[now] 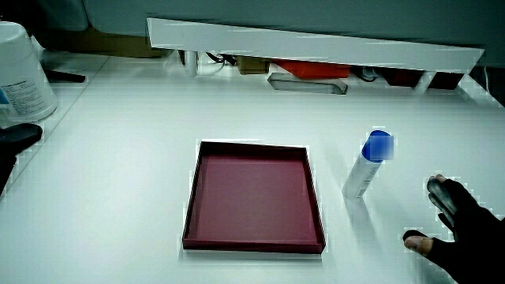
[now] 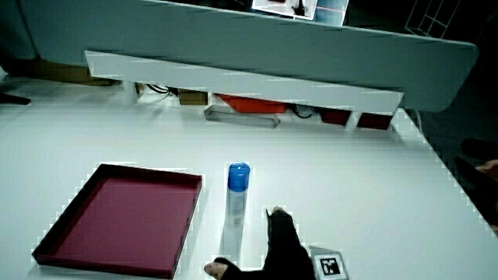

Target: Pick glue from desk

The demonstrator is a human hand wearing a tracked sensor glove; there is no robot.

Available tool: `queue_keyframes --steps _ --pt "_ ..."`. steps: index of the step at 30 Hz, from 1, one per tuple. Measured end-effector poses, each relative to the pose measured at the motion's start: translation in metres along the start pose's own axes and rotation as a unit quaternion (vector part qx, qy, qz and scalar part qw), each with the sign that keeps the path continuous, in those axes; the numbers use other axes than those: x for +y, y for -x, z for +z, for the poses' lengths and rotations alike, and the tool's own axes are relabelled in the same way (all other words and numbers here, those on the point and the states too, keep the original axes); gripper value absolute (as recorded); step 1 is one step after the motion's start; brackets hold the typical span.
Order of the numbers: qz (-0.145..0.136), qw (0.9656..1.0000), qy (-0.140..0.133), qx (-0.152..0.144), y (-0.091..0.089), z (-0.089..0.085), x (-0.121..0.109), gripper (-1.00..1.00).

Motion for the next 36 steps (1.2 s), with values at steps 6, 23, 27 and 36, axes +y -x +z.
queue_keyframes --steps 6,23,27,36 --pt "-0.041 0.9989 0.007 -0.02 -0.016 0.007 0.029 0.0" --pt "-0.07 0.9964 0.025 0.04 -0.003 -0.014 0.096 0.0" --pt "-0.066 0.9966 0.026 0.041 -0.003 -0.017 0.1 0.0" --pt "-0.056 0.9958 0.027 0.068 -0.004 -0.017 0.103 0.35"
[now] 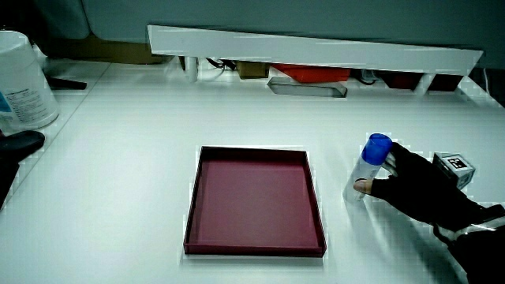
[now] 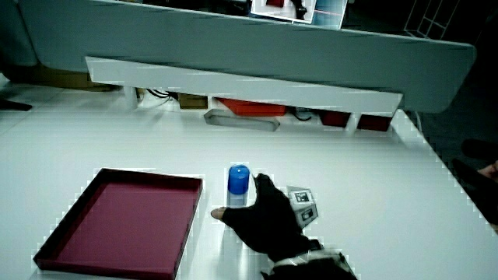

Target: Pick glue from desk

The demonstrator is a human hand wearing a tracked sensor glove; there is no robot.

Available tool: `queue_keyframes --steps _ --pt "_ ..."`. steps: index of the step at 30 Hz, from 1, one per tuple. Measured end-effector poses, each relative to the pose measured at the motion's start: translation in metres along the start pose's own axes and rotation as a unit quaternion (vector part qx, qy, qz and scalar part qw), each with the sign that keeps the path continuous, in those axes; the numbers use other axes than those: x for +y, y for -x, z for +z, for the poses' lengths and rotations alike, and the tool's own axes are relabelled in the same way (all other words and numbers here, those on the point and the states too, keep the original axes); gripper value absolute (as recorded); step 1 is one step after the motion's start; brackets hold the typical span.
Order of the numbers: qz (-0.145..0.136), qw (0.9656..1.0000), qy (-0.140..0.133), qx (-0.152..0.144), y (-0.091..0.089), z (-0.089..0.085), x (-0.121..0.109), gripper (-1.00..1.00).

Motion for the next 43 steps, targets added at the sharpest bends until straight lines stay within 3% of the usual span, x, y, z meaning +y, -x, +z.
queue_keyframes --steps 5,13,18,25,28,29,33,34,35,40,43 --pt "0.009 0.9999 -0.006 0.013 -0.004 0.001 0.002 0.6" --pt "0.016 0.9996 -0.022 0.01 -0.006 0.004 0.003 1.0" --pt "0.038 0.9986 -0.037 -0.004 -0.005 0.003 0.002 1.0" --pt "0.043 0.9978 -0.046 -0.02 -0.005 0.006 0.001 1.0" --pt "0.051 0.9973 -0.046 -0.028 0.005 0.006 0.004 1.0" --pt "0.059 0.9971 -0.044 -0.016 0.012 0.004 0.005 1.0" --pt "0.057 0.9966 -0.041 -0.044 0.023 0.003 0.011 1.0" --pt "0.069 0.9966 -0.035 -0.029 0.035 -0.003 0.011 1.0" --pt "0.086 0.9953 -0.029 -0.034 0.044 -0.007 0.013 1.0" --pt "0.11 0.993 -0.006 -0.042 0.074 -0.029 0.02 1.0" --pt "0.138 0.99 0.009 -0.026 0.089 -0.043 0.023 1.0"
